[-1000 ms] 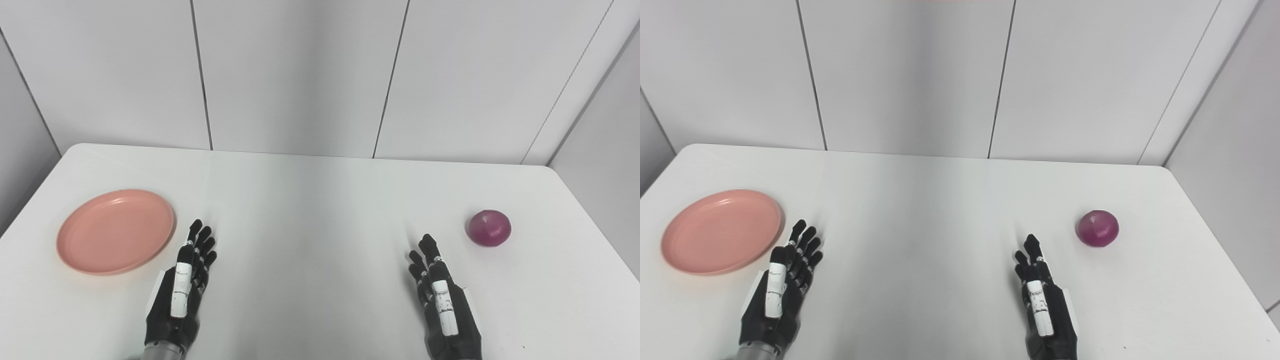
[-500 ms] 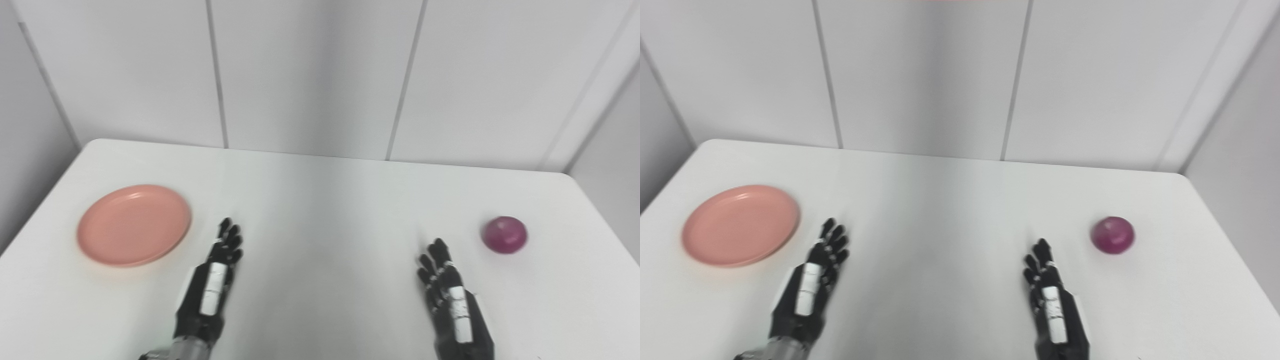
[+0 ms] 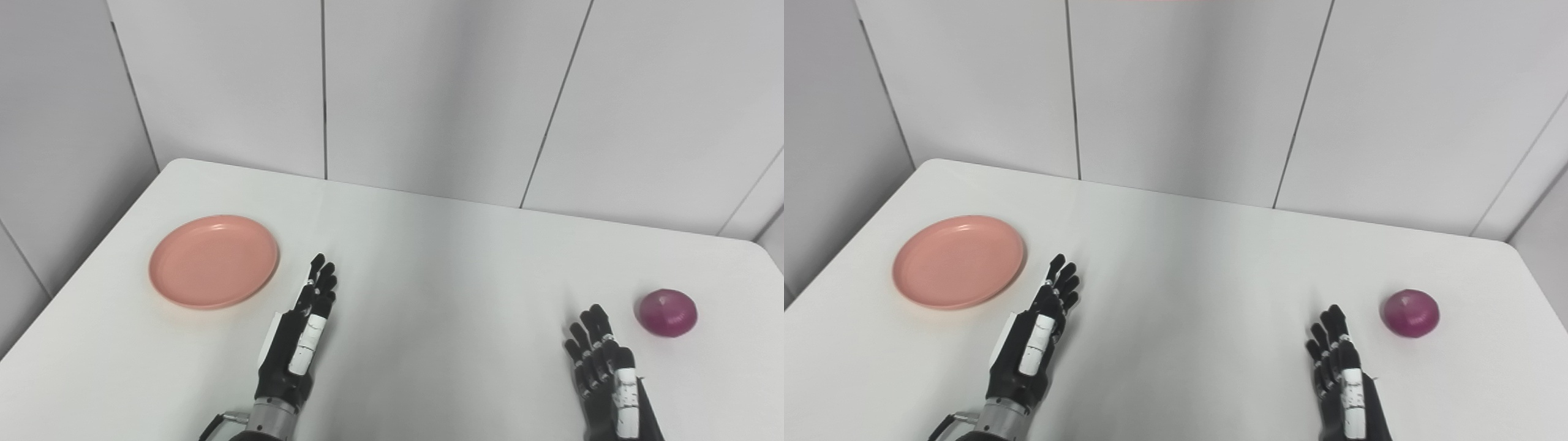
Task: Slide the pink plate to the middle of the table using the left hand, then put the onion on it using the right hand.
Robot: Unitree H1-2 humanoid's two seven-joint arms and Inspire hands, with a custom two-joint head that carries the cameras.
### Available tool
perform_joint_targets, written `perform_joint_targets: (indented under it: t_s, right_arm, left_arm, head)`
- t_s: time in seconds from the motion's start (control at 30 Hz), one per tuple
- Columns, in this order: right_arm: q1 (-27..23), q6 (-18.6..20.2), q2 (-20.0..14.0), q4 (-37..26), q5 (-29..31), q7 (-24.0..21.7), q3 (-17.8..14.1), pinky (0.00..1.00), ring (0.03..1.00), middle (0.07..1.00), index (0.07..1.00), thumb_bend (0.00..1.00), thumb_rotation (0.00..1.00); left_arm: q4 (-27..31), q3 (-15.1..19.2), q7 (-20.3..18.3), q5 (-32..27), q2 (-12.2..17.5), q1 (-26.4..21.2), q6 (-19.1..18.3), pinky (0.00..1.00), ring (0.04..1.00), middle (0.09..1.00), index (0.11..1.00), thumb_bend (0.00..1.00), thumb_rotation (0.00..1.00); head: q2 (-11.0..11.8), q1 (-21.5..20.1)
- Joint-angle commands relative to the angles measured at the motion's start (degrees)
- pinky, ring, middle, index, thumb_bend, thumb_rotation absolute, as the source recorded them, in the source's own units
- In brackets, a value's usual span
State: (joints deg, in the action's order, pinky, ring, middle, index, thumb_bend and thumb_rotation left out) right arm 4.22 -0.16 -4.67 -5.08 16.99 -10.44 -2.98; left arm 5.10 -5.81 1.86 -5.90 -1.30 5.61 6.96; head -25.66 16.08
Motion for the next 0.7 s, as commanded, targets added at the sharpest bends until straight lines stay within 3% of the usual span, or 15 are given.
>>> perform_joint_targets:
  t_s: [0.0, 0.2, 0.27, 0.4, 0.53, 0.67]
  right_arm:
    - [3.89, -1.89, -0.97, 6.75, 0.34, -1.04, -1.11, 1.00, 1.000, 1.000, 1.000, 0.78, 0.89]
    - [3.36, -2.09, -0.70, 7.74, -0.07, -1.08, -0.86, 1.00, 1.000, 1.000, 1.000, 0.73, 0.93]
    - [2.95, -2.22, -0.68, 8.33, 0.14, -1.27, -0.90, 1.00, 1.000, 1.000, 1.000, 0.72, 0.93]
    - [2.29, -2.27, -0.67, 9.10, 0.34, -1.44, -0.93, 1.00, 1.000, 1.000, 1.000, 0.71, 0.93]
    - [1.94, -2.67, -0.62, 9.75, 0.40, -1.55, -1.04, 1.00, 1.000, 1.000, 1.000, 0.70, 0.92]
    - [1.78, -2.94, -0.61, 10.12, 0.47, -1.81, -1.06, 1.00, 1.000, 1.000, 1.000, 0.70, 0.94]
  left_arm:
    - [-3.85, -0.18, 0.85, 0.14, -3.76, 5.40, 1.87, 1.00, 0.993, 0.994, 1.000, 0.80, 0.85]
    - [-4.04, 0.66, 1.51, -0.67, -3.45, 4.56, 1.62, 1.00, 0.979, 0.987, 1.000, 0.77, 0.84]
    - [-2.63, 1.22, 1.88, -1.06, -3.26, 3.94, 0.04, 1.00, 0.978, 0.983, 1.000, 0.77, 0.84]
    - [4.22, 1.97, 1.81, -3.21, -2.23, 0.97, -6.40, 1.00, 0.994, 0.995, 1.000, 0.78, 0.84]
    - [11.22, 2.92, 1.62, -4.58, -0.23, -3.96, -16.26, 1.00, 0.992, 0.984, 1.000, 0.82, 0.90]
    - [15.89, 4.52, 1.23, -4.37, 1.78, -9.84, -23.88, 1.00, 0.932, 0.946, 0.989, 0.83, 0.95]
  head:
    - [0.36, 0.55]
    - [1.25, 0.79]
    - [1.49, 0.97]
    - [1.85, 1.59]
    - [2.28, 2.24]
    - [2.17, 2.25]
